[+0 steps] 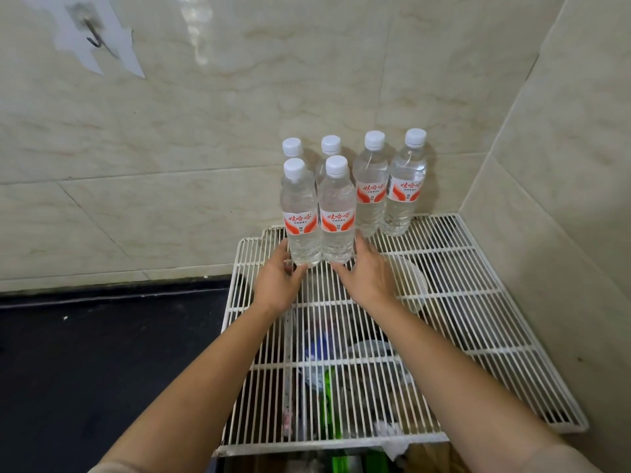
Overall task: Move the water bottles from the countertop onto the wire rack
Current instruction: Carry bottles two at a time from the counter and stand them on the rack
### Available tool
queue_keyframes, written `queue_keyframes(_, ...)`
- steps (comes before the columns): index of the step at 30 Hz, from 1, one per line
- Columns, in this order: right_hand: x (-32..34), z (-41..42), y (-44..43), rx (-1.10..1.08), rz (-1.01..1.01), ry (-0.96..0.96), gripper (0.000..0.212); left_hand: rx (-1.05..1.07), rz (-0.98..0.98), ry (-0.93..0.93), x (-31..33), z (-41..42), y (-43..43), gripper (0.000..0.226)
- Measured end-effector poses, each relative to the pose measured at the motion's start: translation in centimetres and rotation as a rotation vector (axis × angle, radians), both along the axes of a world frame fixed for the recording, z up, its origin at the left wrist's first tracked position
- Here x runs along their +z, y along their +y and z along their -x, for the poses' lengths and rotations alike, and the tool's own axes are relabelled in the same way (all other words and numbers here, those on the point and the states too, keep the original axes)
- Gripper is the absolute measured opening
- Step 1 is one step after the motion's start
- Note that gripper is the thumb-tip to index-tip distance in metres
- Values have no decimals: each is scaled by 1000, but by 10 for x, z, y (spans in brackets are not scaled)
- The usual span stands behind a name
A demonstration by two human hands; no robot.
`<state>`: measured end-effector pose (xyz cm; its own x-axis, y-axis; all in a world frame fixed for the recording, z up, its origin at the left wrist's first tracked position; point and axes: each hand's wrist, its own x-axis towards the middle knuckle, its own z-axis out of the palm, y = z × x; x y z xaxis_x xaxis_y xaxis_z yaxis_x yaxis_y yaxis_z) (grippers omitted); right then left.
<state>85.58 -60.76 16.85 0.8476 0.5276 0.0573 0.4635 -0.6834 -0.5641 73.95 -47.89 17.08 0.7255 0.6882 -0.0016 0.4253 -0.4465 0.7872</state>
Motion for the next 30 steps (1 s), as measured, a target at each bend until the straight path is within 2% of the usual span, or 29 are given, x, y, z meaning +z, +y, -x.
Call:
queue_keyframes(2,0,6,-7,-1,-58,61,98,-19,-68,-31,4,12,-4,64)
queue_keyframes(4,-1,13,-18,26,-114,10,95,-8,-219,-26,5,26,-6,62)
queue_keyframes(9,-1,30,-27,99,-215,-296,87,110,-479,-5,13,68,-10,56)
queue_keyframes(13,-8,57,-6,301,-352,-526,84,266,-608,-23,17,123,-10,50)
queue_keyframes(18,-9,123,43,568,-403,-516,78,485,-778,-10,23,220,-3,50)
queue_keyframes(23,3,220,80,769,-310,-489,73,643,-935,167,29,342,4,54)
queue_keyframes(26,10,290,108,884,-265,-525,72,720,-977,268,41,426,14,57)
queue_keyframes(30,14,401,151,937,-293,-540,72,804,-966,315,50,546,30,61)
